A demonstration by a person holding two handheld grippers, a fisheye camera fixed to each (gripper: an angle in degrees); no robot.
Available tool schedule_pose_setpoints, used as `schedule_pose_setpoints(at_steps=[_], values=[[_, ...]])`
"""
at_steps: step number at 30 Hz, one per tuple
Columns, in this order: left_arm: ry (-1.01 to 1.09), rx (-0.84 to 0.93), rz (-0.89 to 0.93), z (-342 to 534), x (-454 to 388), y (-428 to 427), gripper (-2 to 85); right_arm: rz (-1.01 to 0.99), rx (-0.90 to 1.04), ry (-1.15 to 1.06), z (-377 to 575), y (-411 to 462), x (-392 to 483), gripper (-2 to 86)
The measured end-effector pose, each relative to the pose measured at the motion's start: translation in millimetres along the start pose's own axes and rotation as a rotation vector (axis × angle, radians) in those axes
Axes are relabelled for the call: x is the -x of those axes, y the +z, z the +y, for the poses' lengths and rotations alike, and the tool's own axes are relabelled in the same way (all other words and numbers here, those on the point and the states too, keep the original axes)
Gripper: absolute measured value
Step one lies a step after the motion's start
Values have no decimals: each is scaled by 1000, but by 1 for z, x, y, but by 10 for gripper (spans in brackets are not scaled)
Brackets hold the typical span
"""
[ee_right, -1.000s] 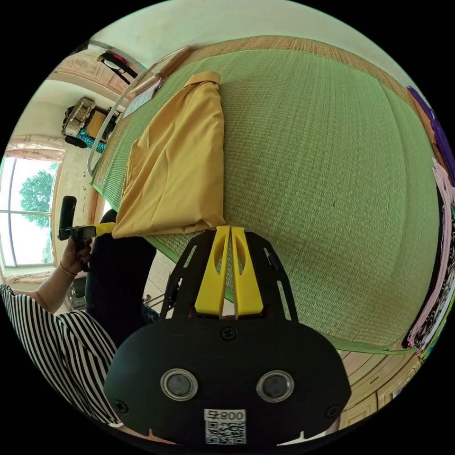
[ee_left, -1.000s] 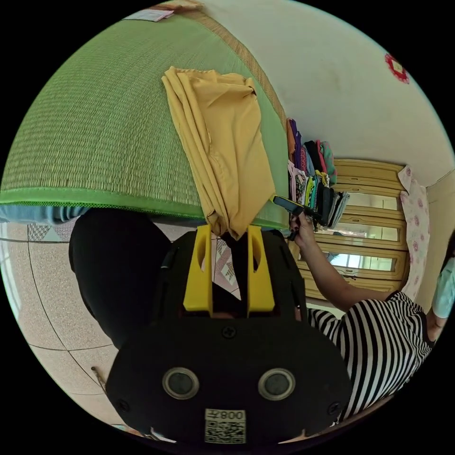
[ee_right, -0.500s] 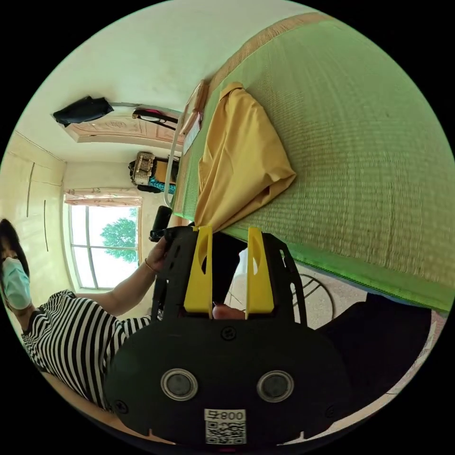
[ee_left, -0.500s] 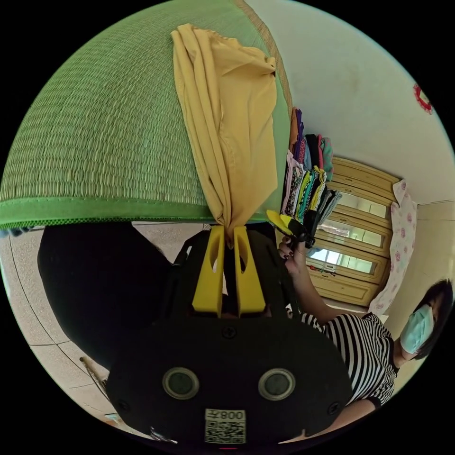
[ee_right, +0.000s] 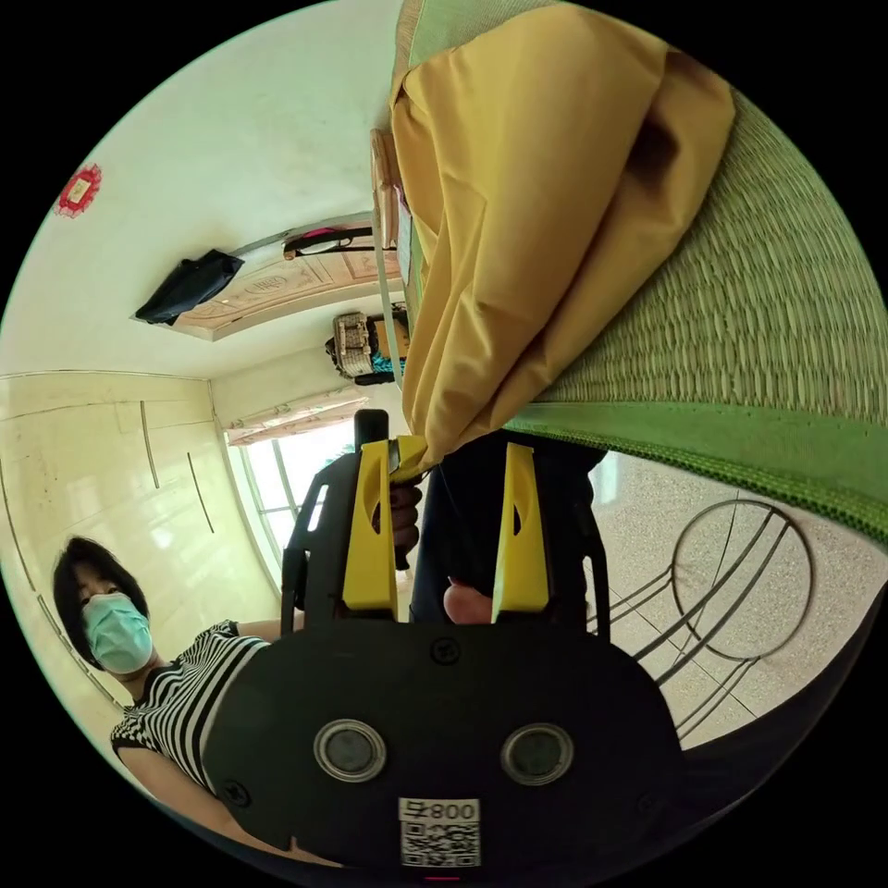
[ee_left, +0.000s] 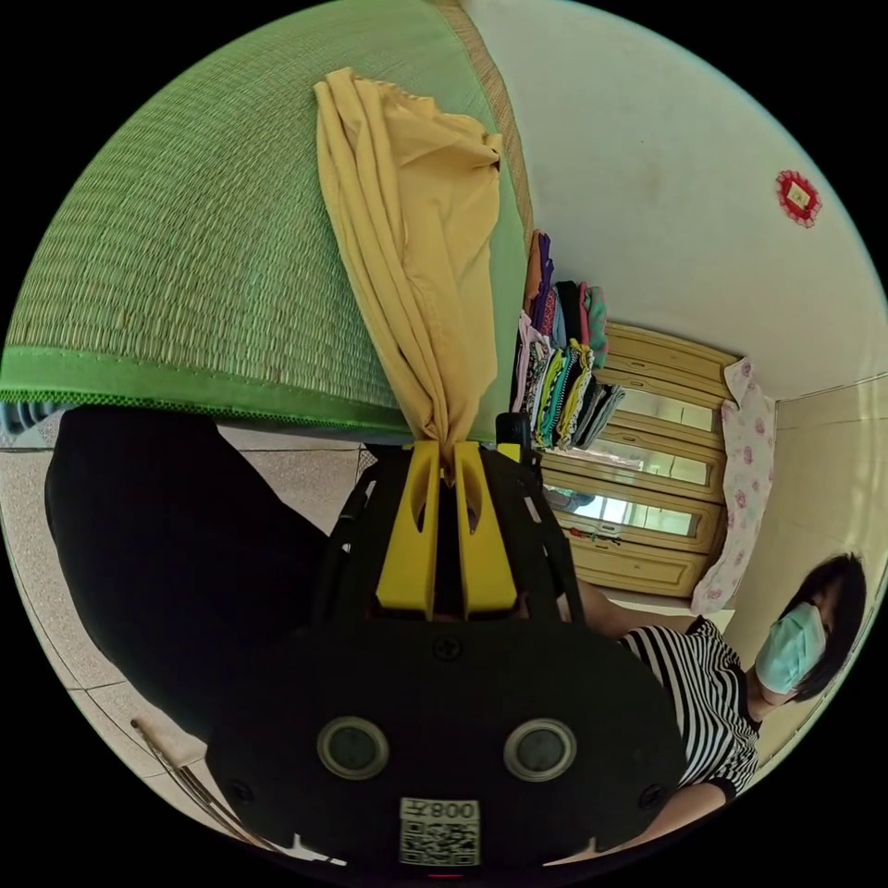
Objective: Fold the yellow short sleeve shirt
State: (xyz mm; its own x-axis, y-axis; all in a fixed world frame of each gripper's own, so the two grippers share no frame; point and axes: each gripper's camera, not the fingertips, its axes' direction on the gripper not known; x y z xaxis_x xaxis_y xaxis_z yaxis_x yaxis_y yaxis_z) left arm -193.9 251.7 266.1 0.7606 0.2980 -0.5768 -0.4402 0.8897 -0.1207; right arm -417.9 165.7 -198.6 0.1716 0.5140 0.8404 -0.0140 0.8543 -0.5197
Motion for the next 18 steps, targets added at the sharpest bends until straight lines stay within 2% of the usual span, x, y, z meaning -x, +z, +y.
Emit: schedule_pose_setpoints(at_steps=[10, 18], values=[[12, 6, 48, 32, -4, 12, 32, -106, -49, 27, 22, 10, -48, 133], [47, 10, -9, 55, -15, -7, 55, -57, -59, 8, 33, 2, -73, 20]])
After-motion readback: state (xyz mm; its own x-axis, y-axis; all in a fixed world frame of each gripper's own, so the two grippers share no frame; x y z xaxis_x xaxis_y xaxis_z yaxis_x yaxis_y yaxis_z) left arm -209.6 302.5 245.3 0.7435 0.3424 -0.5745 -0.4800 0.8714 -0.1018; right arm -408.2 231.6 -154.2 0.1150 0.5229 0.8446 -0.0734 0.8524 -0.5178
